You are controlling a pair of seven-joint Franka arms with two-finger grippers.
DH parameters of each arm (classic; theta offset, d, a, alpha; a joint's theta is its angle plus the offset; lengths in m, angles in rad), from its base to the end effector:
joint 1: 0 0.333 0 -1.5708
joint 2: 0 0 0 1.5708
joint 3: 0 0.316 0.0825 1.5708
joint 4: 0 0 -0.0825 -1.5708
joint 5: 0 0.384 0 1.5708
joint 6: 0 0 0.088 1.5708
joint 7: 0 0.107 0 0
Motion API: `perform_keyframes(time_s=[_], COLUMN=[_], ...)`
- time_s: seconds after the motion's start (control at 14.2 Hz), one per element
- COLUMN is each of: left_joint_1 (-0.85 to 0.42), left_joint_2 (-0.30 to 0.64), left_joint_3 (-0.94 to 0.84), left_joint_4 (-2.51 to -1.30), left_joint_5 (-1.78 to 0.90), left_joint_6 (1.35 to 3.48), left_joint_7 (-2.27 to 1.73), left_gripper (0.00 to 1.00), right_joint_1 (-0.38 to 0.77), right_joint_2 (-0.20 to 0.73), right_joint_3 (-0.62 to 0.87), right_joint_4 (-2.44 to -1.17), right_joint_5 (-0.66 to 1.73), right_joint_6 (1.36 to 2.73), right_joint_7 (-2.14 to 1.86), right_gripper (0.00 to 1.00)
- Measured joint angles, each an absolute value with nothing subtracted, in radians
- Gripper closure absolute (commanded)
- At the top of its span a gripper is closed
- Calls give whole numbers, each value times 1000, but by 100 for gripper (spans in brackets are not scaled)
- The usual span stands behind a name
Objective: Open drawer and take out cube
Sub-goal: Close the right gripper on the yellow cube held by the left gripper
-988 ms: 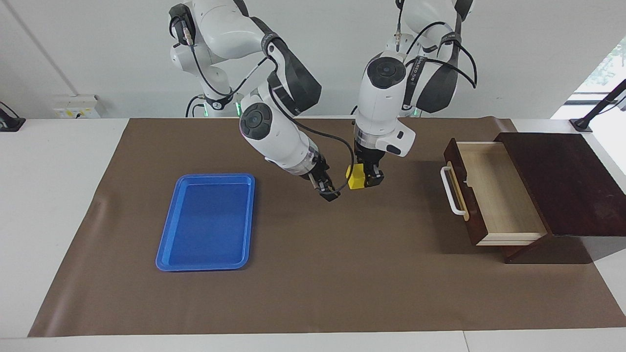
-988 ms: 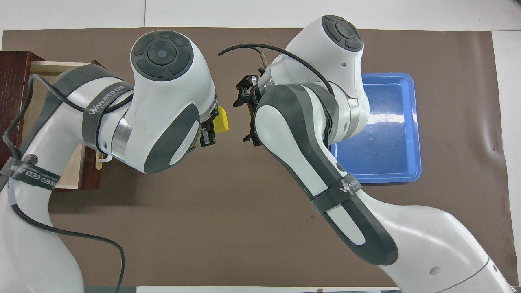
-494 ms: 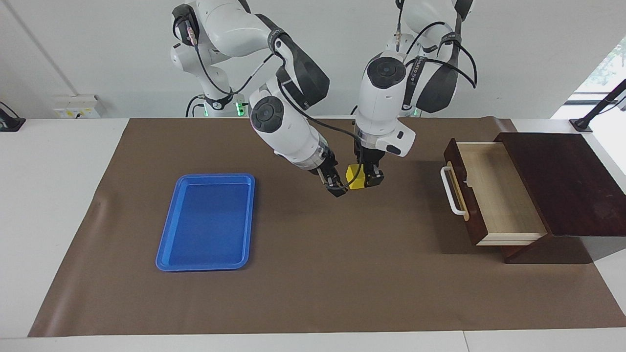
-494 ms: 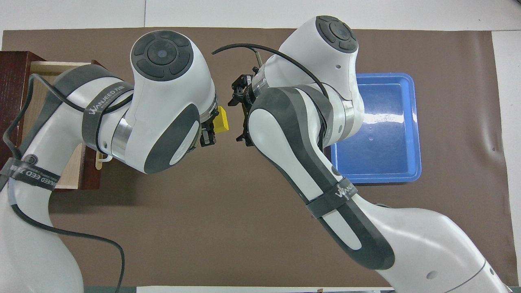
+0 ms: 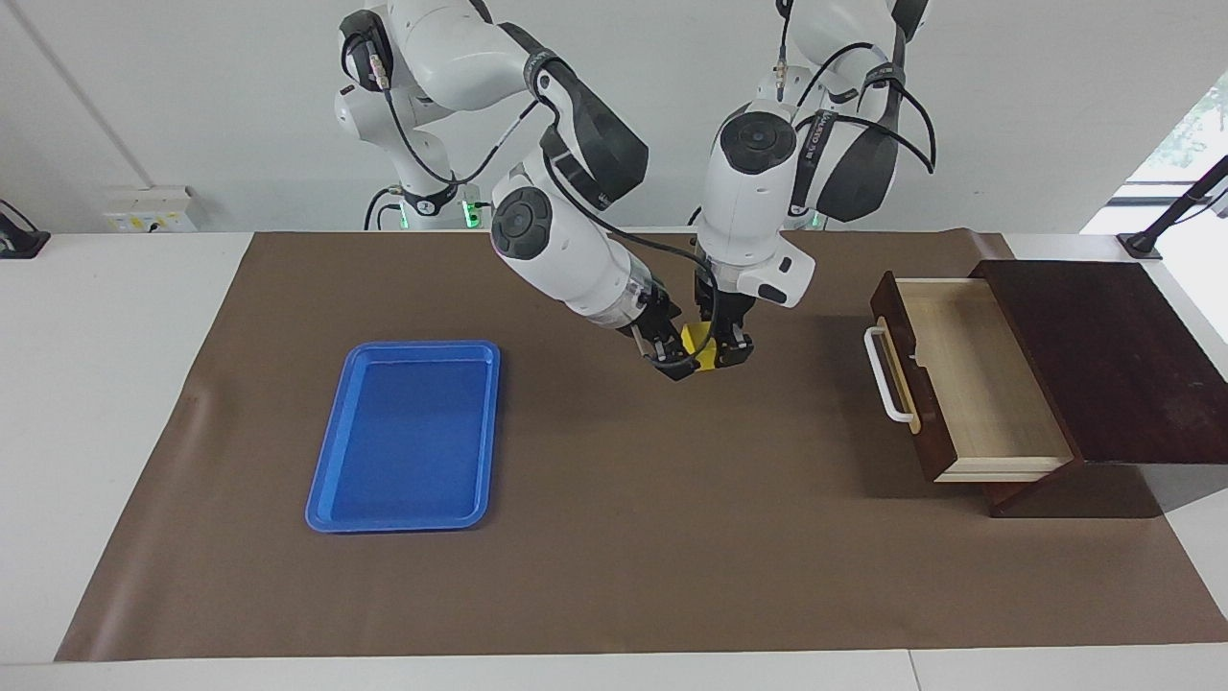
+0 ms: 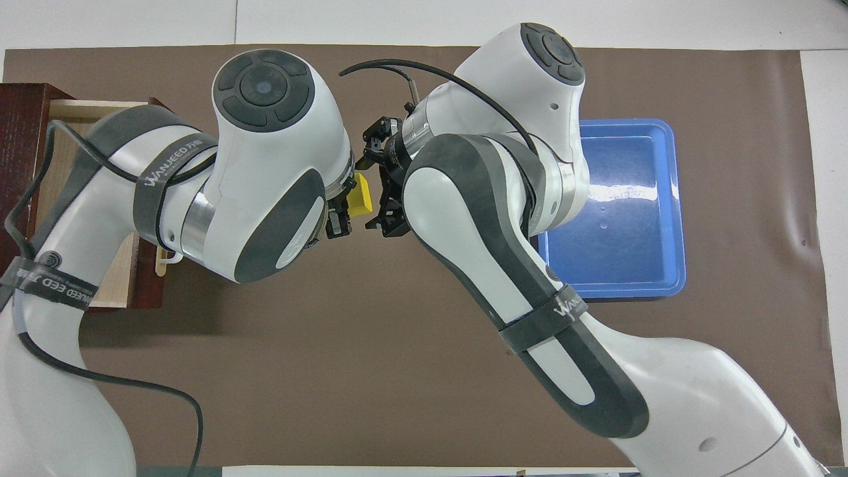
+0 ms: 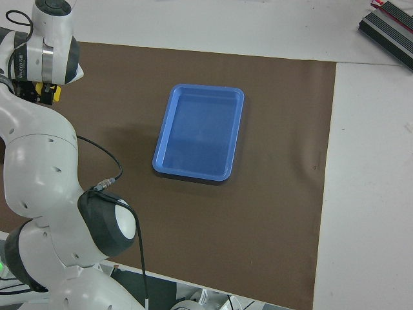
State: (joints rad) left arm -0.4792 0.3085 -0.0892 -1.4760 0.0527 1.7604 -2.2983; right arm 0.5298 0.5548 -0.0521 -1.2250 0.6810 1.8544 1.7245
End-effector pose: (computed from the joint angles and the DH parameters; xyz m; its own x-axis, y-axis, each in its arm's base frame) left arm 0.5563 -0.3412 0.4998 -0.1518 0.9878 0.0335 0.9884 0.1519 -0.0009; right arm 0.6196 0.3870 0.4751 0.1063 -0.8002 -0.5903 -0.9803 -0.1836 0.0723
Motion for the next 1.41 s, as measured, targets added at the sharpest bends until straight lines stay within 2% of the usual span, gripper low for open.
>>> perform_keyframes(time_s=[0.56,0.64,0.71,0.85,0.92,0.99,1.41], left_joint_1=[-479,-479,-479,-479,-479,-479,-479], left_joint_2=[308,308,308,308,308,308,308], left_joint_3=[-89,-89,-89,-89,-89,-89,-88], left_joint_4=[-1476,-1476,-1476,-1476,-1476,-1476,-1476], left_joint_5=[53,53,53,53,53,53,51], left_joint_6=[1761,1761,1761,1761,1761,1761,1761], left_joint_7=[-2300,-2300,-2300,-2300,-2300,-2300,-2307], left_gripper=[100,100,100,100,100,100,100], right_joint_1=[530,530,530,530,531,531,532], right_joint_2=[558,559,559,559,559,559,559], right_joint_3=[-55,-55,-55,-55,-55,-55,-55], right_joint_4=[-1225,-1225,-1225,-1225,-1225,-1225,-1225], right_joint_5=[700,700,700,700,700,700,700], right_joint_6=[1883,1883,1883,1883,1883,1883,1885], right_joint_7=[1725,1725,1725,1723,1721,1720,1705], right_gripper=[11,16,33,54,72,100,100])
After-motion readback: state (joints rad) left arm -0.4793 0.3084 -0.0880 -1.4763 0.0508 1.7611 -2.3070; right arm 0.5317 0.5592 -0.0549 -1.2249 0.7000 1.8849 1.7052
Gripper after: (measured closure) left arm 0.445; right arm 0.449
